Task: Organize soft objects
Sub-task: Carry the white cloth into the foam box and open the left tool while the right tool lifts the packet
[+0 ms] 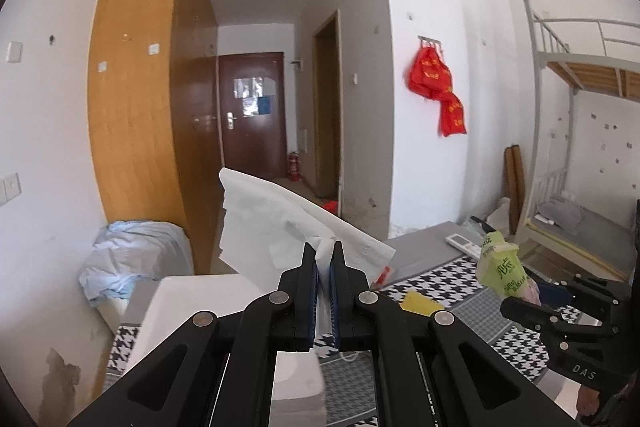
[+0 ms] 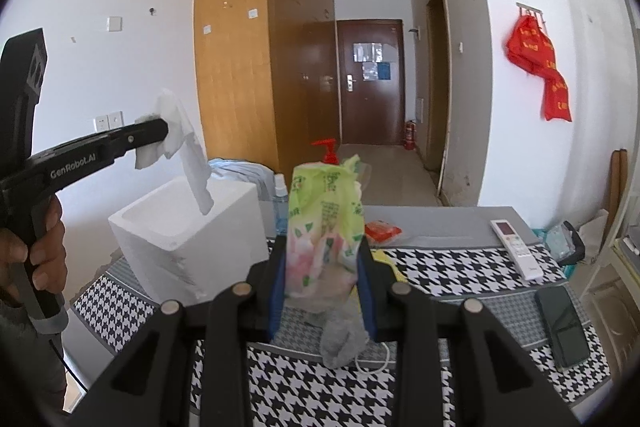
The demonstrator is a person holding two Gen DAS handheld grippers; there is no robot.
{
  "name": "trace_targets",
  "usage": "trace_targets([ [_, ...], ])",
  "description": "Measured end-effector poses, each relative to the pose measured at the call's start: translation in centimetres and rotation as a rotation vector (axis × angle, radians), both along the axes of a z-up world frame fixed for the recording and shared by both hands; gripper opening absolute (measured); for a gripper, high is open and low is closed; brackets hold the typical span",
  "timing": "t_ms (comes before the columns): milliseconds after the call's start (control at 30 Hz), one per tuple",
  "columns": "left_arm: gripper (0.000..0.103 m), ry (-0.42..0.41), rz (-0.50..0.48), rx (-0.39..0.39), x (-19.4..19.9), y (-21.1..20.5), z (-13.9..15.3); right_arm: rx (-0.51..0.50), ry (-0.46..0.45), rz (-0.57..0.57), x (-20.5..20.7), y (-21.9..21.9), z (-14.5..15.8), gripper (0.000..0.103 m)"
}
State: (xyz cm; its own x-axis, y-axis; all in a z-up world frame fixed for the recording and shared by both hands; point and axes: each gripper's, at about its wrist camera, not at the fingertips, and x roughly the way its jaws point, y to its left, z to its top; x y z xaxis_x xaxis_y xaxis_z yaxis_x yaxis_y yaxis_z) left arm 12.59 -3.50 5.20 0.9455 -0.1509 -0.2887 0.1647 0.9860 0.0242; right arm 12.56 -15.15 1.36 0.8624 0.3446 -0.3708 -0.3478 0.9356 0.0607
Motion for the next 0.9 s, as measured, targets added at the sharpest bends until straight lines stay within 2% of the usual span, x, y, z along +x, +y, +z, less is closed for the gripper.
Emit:
trace_targets([
  [500, 0.005, 0.025, 0.132, -0.002, 0.5, 3.0, 0.0, 0.01, -0.019, 0.117, 1.3, 3.0, 0.6, 0.036],
  [667, 0.005, 0.055, 0.184, -0.01, 1.2, 4.4, -0.4, 0.007, -0.014, 0.144, 1.9, 4.0, 0.5, 0.036],
  [900, 0.005, 0.114, 0.203, -0.021, 2.5, 5.7, -1.4, -0.007, -0.004, 0.165, 2.5, 5.4, 0.4, 0.036],
])
